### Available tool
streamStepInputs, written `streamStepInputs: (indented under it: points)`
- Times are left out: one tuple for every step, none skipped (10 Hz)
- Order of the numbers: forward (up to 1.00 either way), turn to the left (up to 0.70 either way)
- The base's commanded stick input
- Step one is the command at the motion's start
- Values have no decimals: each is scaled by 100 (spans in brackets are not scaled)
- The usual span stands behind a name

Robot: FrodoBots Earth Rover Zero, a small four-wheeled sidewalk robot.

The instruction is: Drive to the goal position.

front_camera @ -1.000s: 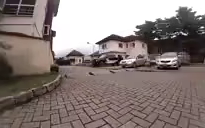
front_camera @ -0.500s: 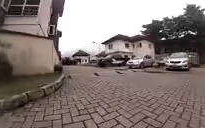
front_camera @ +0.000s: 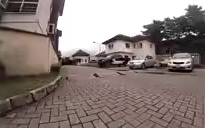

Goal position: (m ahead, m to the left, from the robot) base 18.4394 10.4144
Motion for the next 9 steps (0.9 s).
streamStepInputs:
  points:
    - [70, 0]
    - [70, 0]
    - [70, 0]
    - [70, 0]
    - [70, 4]
    - [70, 21]
    - [70, 35]
    - [70, 35]
    - [70, 35]
